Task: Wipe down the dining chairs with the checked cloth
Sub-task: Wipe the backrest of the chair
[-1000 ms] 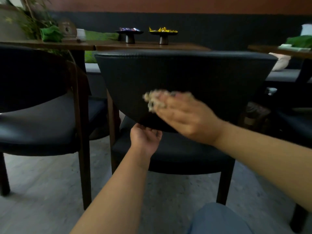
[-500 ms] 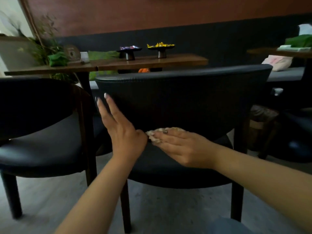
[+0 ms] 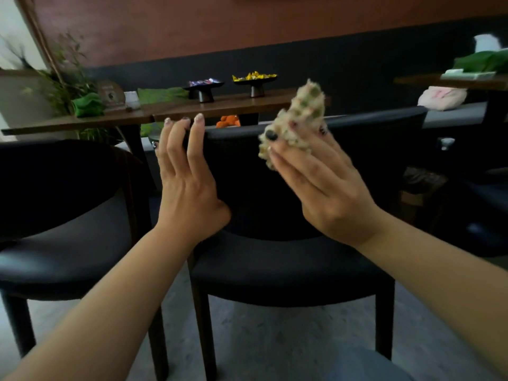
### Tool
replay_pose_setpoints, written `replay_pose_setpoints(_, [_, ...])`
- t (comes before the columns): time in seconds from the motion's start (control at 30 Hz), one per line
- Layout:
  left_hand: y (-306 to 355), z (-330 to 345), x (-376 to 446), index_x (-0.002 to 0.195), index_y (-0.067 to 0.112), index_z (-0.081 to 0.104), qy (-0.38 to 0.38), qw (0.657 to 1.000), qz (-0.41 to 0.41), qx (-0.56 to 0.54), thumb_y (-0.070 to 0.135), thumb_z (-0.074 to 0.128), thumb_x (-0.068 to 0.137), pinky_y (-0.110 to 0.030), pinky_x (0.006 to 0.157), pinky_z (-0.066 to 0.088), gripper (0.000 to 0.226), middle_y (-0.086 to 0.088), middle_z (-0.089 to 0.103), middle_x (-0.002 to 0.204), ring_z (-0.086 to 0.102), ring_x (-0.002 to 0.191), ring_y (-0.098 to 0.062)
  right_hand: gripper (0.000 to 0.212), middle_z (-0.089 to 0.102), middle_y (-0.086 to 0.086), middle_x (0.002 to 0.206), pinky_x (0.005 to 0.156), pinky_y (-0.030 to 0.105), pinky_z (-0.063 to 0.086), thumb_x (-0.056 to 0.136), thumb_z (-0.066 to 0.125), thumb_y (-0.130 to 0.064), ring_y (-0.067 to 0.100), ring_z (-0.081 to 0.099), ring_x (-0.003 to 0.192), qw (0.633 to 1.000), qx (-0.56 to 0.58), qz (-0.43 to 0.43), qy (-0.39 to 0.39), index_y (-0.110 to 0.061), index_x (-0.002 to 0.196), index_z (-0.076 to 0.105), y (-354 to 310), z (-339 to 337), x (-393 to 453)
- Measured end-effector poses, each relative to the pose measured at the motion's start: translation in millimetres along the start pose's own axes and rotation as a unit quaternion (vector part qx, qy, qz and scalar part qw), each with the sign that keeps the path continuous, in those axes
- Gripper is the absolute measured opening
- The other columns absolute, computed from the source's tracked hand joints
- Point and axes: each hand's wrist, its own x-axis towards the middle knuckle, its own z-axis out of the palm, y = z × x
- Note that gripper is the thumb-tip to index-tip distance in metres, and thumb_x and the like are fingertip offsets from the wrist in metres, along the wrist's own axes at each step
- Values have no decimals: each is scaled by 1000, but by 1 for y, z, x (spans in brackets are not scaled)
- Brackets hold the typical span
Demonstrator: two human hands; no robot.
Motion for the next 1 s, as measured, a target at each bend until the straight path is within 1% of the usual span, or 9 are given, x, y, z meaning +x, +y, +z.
replay_pose_setpoints(0.07, [14,-8,4,146,6,11,-17,999,27,1,22,58,65,-65,113,9,95,-25,24,145,17,140,-50,32,54,19,130,107,49,40,92,60,1,37,50,124,999,-28,-23,-32,3,124,57,11,-10,-8])
replay_pose_setpoints(0.17, [43,-20,19,146,12,23,-35,995,90,-9,21,46,63,-59,112,16,87,-13,36,134,31,131,-37,35,49,24,135,109,50,37,94,49,7,37,46,128,985,-39,167,15,8,129,51,36,-21,-26])
replay_pose_setpoints(0.27, [64,-22,31,137,10,41,-28,998,52,14,13,67,51,-40,101,23,90,-9,46,117,39,107,-31,37,45,26,138,115,36,30,96,36,7,30,39,134,883,-5,450,134,14,130,47,25,-16,-32])
replay_pose_setpoints(0.33, [71,-19,30,127,9,49,-20,999,24,39,9,74,47,-39,97,25,84,-12,49,112,44,103,-33,41,40,28,141,116,36,27,93,36,10,31,34,138,826,8,530,194,16,133,41,-10,3,-26])
replay_pose_setpoints(0.47, [76,-16,28,121,8,54,11,998,10,54,8,73,52,-39,95,28,72,-14,52,109,43,100,-33,40,33,33,143,113,56,27,96,36,8,43,30,138,870,36,466,156,14,135,35,-65,28,-24])
replay_pose_setpoints(0.57, [72,-17,27,122,8,54,14,998,23,52,7,71,54,-39,97,28,70,-14,52,109,46,101,-34,34,40,33,138,111,54,32,100,35,1,43,36,133,900,-7,414,135,14,131,42,-37,17,-44])
replay_pose_setpoints(0.63, [71,-17,26,122,7,54,15,998,22,51,4,71,52,-39,97,28,72,-14,52,109,43,101,-32,37,42,23,141,115,38,30,99,34,2,31,37,136,824,19,533,190,10,133,45,-6,7,-44])
replay_pose_setpoints(0.77, [74,-15,28,119,7,54,30,998,6,50,2,72,50,-39,93,29,71,-15,52,107,42,98,-33,41,62,-3,121,101,16,42,93,37,-1,6,55,115,586,131,757,259,-14,124,61,60,-7,-34])
replay_pose_setpoints(1.0, [76,-12,28,117,7,54,35,998,1,45,2,72,50,-39,92,29,70,-15,51,107,41,97,-33,42,64,-2,105,73,17,46,94,38,0,11,60,95,428,167,850,257,-17,124,62,31,8,-81])
